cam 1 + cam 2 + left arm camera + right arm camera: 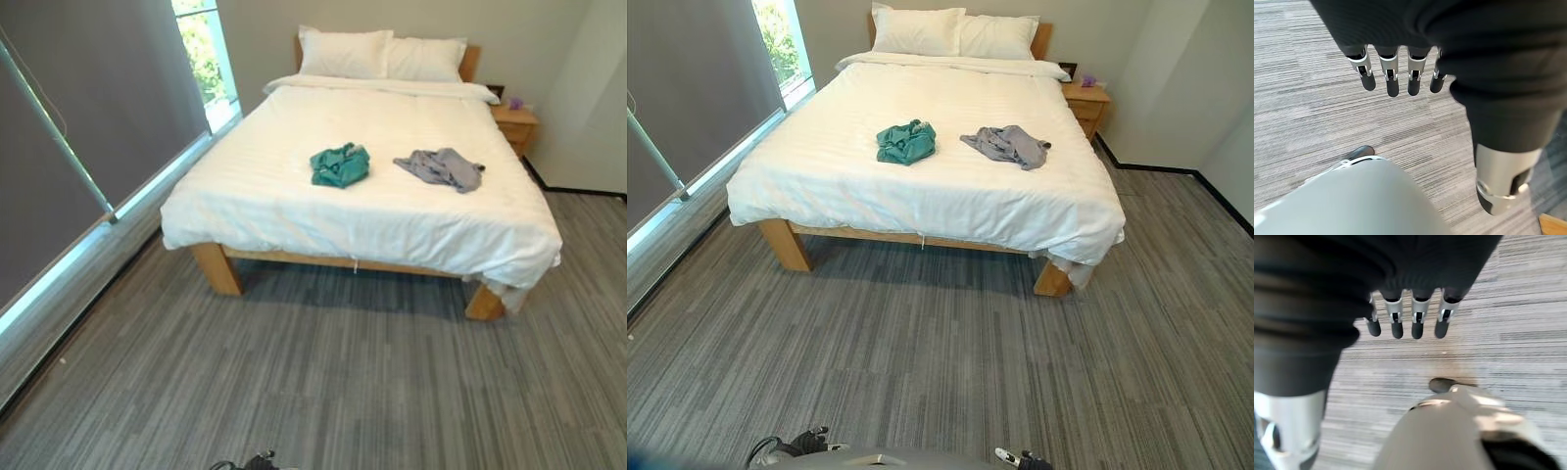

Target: Pick up bed clothes into laundry basket.

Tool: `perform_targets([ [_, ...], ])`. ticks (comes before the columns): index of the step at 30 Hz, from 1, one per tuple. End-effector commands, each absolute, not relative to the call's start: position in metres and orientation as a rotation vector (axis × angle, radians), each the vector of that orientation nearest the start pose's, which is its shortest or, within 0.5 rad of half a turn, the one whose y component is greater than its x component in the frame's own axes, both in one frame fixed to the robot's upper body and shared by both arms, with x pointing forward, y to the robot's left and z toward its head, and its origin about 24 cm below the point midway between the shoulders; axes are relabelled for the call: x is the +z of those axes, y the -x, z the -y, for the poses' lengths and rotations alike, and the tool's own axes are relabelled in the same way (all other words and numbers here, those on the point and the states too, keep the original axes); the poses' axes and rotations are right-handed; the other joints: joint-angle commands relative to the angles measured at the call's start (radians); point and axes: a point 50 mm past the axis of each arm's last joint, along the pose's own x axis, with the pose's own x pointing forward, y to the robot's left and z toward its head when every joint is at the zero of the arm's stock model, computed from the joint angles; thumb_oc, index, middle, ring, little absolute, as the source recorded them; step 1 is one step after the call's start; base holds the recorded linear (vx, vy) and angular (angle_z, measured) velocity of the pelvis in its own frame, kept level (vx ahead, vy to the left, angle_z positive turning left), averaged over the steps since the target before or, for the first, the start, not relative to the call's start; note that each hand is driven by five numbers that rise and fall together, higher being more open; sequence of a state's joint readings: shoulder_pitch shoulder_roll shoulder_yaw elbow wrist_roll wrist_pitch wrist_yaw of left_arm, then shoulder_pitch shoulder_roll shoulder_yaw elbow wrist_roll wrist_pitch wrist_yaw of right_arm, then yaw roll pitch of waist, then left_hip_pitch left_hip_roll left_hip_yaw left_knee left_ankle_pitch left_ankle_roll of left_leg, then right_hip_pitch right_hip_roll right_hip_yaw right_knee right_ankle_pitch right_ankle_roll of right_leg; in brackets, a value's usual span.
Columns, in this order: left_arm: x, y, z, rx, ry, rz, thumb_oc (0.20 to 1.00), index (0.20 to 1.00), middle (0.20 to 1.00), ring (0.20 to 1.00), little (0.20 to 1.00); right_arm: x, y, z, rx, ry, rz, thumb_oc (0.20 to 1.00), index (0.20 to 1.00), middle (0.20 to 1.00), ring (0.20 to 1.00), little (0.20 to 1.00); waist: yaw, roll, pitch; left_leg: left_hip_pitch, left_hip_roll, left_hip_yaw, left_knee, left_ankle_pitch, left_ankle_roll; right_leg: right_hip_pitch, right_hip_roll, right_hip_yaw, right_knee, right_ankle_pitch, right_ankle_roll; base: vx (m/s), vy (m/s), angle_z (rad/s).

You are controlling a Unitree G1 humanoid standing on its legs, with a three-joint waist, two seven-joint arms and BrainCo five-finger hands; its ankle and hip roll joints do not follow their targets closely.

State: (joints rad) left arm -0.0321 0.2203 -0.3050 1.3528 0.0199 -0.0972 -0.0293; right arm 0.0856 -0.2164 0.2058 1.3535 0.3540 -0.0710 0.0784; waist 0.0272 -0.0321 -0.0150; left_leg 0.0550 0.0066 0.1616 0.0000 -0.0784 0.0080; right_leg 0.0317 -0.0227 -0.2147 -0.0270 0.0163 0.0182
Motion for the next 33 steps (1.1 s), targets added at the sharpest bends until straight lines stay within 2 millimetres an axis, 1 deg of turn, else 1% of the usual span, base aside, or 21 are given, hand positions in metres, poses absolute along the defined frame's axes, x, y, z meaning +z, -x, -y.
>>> perform_targets([
  [1,-0.169,-0.089,-0.202,-0.213,-0.368,-1.248,1.0,1.0,1.0,1.0,1.0,-0.173,-0.027,0.229,-0.144,0.015,-1.408,1.0,1.0,1.0,1.0,1.0,-0.008,-0.015,0.031,-0.005,0.036,-0.006,-0.087,0.13,-0.075,0.084,-0.084,0.015,-0.06,0.034,0.124,0.0,0.004,0.07],
  [5,-0.169,-0.09,-0.203,-0.209,-0.365,-1.245,1.0,1.0,1.0,1.0,1.0,-0.172,-0.02,0.232,-0.165,0.012,-1.429,1.0,1.0,1.0,1.0,1.0,-0.01,-0.014,0.029,-0.004,0.034,-0.006,-0.087,0.125,-0.075,0.084,-0.086,0.013,-0.06,0.033,0.126,0.01,0.004,0.03],
  [9,-0.17,-0.083,-0.209,-0.14,-0.312,-1.294,1.0,1.0,1.0,1.0,1.0,-0.172,-0.017,0.236,-0.204,-0.03,-1.437,1.0,1.0,1.0,1.0,1.0,-0.015,-0.017,0.024,0.002,0.034,-0.001,-0.087,0.121,-0.074,0.086,-0.085,0.016,-0.06,0.032,0.127,0.01,0.001,0.0],
  [11,-0.169,-0.087,-0.212,-0.135,-0.305,-1.298,1.0,1.0,1.0,1.0,1.0,-0.171,-0.018,0.239,-0.212,-0.043,-1.447,1.0,1.0,1.0,1.0,1.0,-0.016,-0.018,0.018,0.008,0.034,0.002,-0.087,0.118,-0.074,0.09,-0.084,0.019,-0.06,0.03,0.126,0.04,0.006,-0.02],
  [12,-0.167,-0.095,-0.213,-0.123,-0.296,-1.275,1.0,1.0,1.0,1.0,1.0,-0.17,-0.024,0.242,-0.22,-0.044,-1.425,1.0,1.0,1.0,1.0,1.0,-0.018,-0.018,0.014,0.011,0.034,0.003,-0.087,0.116,-0.074,0.091,-0.085,0.02,-0.06,0.03,0.126,0.04,0.015,-0.03],
  [14,-0.159,-0.121,-0.214,-0.108,-0.305,-1.176,1.0,1.0,1.0,1.0,1.0,-0.167,-0.045,0.246,-0.246,-0.045,-1.339,1.0,1.0,1.0,1.0,1.0,-0.022,-0.017,0.011,0.014,0.034,0.006,-0.087,0.114,-0.075,0.092,-0.085,0.024,-0.06,0.029,0.128,0.02,0.007,-0.01],
  [15,-0.159,-0.121,-0.214,-0.107,-0.306,-1.176,1.0,1.0,1.0,1.0,1.0,-0.167,-0.045,0.246,-0.246,-0.045,-1.339,1.0,1.0,1.0,1.0,1.0,-0.021,-0.017,0.011,0.015,0.034,0.007,-0.087,0.114,-0.075,0.093,-0.085,0.024,-0.06,0.029,0.128,-0.01,0.014,-0.03],
  [16,-0.141,-0.165,-0.213,-0.067,-0.293,-0.981,1.0,1.0,1.0,1.0,1.0,-0.157,-0.086,0.248,-0.247,-0.073,-1.138,1.0,1.0,1.0,1.0,1.0,-0.028,-0.015,0.016,0.012,0.035,0.008,-0.087,0.115,-0.075,0.089,-0.085,0.029,-0.06,0.032,0.131,-0.01,0.01,-0.04],
  [18,-0.141,-0.165,-0.213,-0.067,-0.293,-0.981,1.0,1.0,1.0,1.0,1.0,-0.158,-0.086,0.248,-0.247,-0.073,-1.139,1.0,1.0,1.0,1.0,1.0,-0.028,-0.015,0.016,0.013,0.035,0.008,-0.087,0.115,-0.075,0.089,-0.085,0.029,-0.06,0.032,0.131,-0.01,0.005,-0.02],
  [19,-0.124,-0.191,-0.211,-0.064,-0.297,-0.839,1.0,1.0,1.0,1.0,1.0,-0.144,-0.112,0.255,-0.244,-0.034,-1.001,1.0,1.0,1.0,1.0,1.0,-0.031,-0.013,0.024,0.016,0.034,0.009,-0.087,0.114,-0.075,0.091,-0.085,0.03,-0.06,0.033,0.134,0.0,0.0,0.0],
  [20,-0.113,-0.205,-0.21,-0.072,-0.303,-0.754,1.0,1.0,1.0,1.0,1.0,-0.135,-0.127,0.259,-0.247,-0.024,-0.928,1.0,1.0,1.0,1.0,1.0,-0.031,-0.012,0.023,0.009,0.034,0.009,-0.087,0.118,-0.075,0.085,-0.085,0.029,-0.06,0.036,0.135,-0.03,0.024,-0.06],
  [21,-0.104,-0.212,-0.21,-0.068,-0.295,-0.7,1.0,1.0,1.0,1.0,1.0,-0.127,-0.138,0.26,-0.237,-0.02,-0.865,1.0,1.0,1.0,1.0,1.0,-0.031,-0.011,0.025,0.008,0.034,0.008,-0.087,0.119,-0.075,0.084,-0.086,0.028,-0.06,0.037,0.136,-0.02,0.016,-0.07],
  [22,-0.09,-0.222,-0.212,-0.064,-0.285,-0.619,1.0,1.0,1.0,1.0,1.0,-0.113,-0.152,0.264,-0.228,-0.009,-0.771,1.0,1.0,1.0,1.0,1.0,-0.032,-0.011,0.027,0.006,0.033,0.008,-0.087,0.12,-0.074,0.082,-0.086,0.027,-0.06,0.038,0.137,-0.01,0.02,-0.08],
  [23,-0.072,-0.23,-0.215,-0.049,-0.275,-0.514,1.0,1.0,1.0,1.0,1.0,-0.089,-0.167,0.266,-0.213,0.029,-0.628,1.0,1.0,1.0,1.0,1.0,-0.032,-0.01,0.03,0.005,0.032,0.007,-0.087,0.119,-0.073,0.08,-0.089,0.025,-0.059,0.041,0.141,0.0,0.014,-0.08],
  [24,-0.072,-0.229,-0.215,-0.049,-0.276,-0.516,1.0,1.0,1.0,1.0,1.0,-0.089,-0.166,0.266,-0.213,0.03,-0.63,1.0,1.0,1.0,1.0,1.0,-0.032,-0.01,0.029,0.006,0.032,0.007,-0.087,0.119,-0.073,0.081,-0.089,0.025,-0.059,0.041,0.141,0.0,0.016,-0.07],
  [27,-0.055,-0.235,-0.217,-0.018,-0.258,-0.422,1.0,1.0,1.0,1.0,1.0,-0.065,-0.178,0.268,-0.21,0.076,-0.5,1.0,1.0,1.0,1.0,1.0,-0.032,-0.01,0.036,0.004,0.03,0.006,-0.087,0.117,-0.07,0.079,-0.093,0.025,-0.058,0.044,0.143,0.0,0.004,-0.02],
  [28,-0.055,-0.235,-0.218,-0.018,-0.258,-0.423,1.0,1.0,1.0,1.0,1.0,-0.065,-0.177,0.267,-0.21,0.076,-0.501,1.0,1.0,1.0,1.0,1.0,-0.032,-0.01,0.036,0.005,0.03,0.006,-0.087,0.117,-0.07,0.079,-0.093,0.025,-0.058,0.043,0.143,0.0,0.0,0.0],
  [29,-0.045,-0.238,-0.216,0.0,-0.224,-0.367,1.0,1.0,1.0,1.0,1.0,-0.063,-0.177,0.264,-0.202,0.04,-0.482,1.0,1.0,1.0,1.0,1.0,-0.03,-0.013,0.04,0.004,0.028,0.005,-0.087,0.116,-0.068,0.078,-0.094,0.024,-0.058,0.043,0.142,0.0,0.0,0.0],
  [30,-0.042,-0.238,-0.217,0.005,-0.22,-0.353,1.0,1.0,1.0,1.0,1.0,-0.064,-0.175,0.262,-0.179,0.044,-0.492,1.0,1.0,1.0,1.0,1.0,-0.028,-0.014,0.043,0.003,0.028,0.004,-0.087,0.116,-0.068,0.077,-0.094,0.024,-0.058,0.043,0.142,0.0,0.0,0.0],
  [32,-0.038,-0.236,-0.218,0.008,-0.204,-0.332,1.0,1.0,1.0,1.0,1.0,-0.056,-0.178,0.256,-0.107,0.112,-0.474,1.0,1.0,1.0,1.0,1.0,-0.024,-0.018,0.046,0.001,0.028,0.003,-0.087,0.116,-0.068,0.077,-0.094,0.021,-0.059,0.042,0.142,0.0,0.0,0.0],
  [33,-0.038,-0.236,-0.218,0.008,-0.204,-0.333,1.0,1.0,1.0,1.0,1.0,-0.056,-0.178,0.256,-0.107,0.113,-0.475,1.0,1.0,1.0,1.0,1.0,-0.024,-0.018,0.045,0.001,0.028,0.003,-0.087,0.116,-0.068,0.077,-0.094,0.021,-0.059,0.042,0.142,0.0,0.0,0.0],
])
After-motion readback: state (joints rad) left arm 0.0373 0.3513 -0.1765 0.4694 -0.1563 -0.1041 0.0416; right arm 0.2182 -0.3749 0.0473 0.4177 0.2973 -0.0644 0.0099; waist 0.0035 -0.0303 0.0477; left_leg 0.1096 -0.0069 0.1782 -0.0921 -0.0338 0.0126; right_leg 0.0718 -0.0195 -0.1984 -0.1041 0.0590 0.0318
